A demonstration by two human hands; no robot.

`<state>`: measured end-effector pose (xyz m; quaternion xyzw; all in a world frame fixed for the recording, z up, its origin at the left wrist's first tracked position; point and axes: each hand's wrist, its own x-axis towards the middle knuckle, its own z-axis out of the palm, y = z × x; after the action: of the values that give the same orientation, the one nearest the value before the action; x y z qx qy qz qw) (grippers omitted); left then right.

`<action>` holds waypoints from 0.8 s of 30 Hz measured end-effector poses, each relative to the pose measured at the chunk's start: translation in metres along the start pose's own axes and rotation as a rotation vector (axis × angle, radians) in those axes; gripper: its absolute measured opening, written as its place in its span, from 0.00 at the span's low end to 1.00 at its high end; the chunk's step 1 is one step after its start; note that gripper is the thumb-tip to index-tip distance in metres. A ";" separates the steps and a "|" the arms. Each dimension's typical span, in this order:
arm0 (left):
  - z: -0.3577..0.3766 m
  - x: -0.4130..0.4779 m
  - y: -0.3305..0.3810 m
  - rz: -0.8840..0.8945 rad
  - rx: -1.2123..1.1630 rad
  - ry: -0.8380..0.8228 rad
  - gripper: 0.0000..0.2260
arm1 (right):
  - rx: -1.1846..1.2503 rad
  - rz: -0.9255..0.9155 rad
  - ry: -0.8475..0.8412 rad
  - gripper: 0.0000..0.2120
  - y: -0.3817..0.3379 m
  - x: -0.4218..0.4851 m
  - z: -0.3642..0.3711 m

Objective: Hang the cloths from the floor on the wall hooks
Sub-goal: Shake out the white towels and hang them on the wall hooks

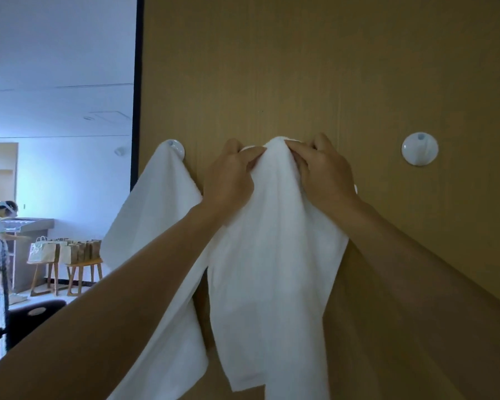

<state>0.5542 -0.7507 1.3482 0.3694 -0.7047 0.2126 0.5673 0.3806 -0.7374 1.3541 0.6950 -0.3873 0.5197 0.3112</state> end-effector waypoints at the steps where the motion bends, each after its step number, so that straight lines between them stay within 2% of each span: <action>1: 0.001 -0.003 0.002 -0.006 -0.036 -0.027 0.17 | 0.028 0.000 0.017 0.15 0.000 -0.003 0.001; 8: -0.002 -0.008 0.017 -0.095 -0.224 -0.163 0.13 | 0.281 0.208 -0.088 0.14 -0.017 -0.004 -0.013; 10: -0.007 -0.011 0.024 -0.148 -0.274 -0.208 0.13 | 0.260 0.248 -0.136 0.16 -0.021 -0.003 -0.017; 12: -0.008 -0.012 0.027 -0.144 -0.176 -0.229 0.16 | 0.208 0.267 -0.147 0.19 -0.023 -0.003 -0.019; 15: -0.007 -0.012 0.025 -0.081 -0.053 -0.172 0.17 | 0.116 0.257 -0.091 0.17 -0.024 -0.005 -0.024; 19: -0.008 -0.012 0.030 -0.076 -0.079 -0.221 0.18 | 0.000 0.247 -0.141 0.15 -0.027 -0.005 -0.023; 24: -0.005 -0.029 0.037 -0.140 -0.172 -0.228 0.16 | 0.164 0.274 -0.164 0.15 -0.031 -0.022 -0.023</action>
<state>0.5316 -0.7158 1.3258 0.3892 -0.7527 0.0682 0.5266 0.3927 -0.6973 1.3379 0.6987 -0.4587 0.5289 0.1471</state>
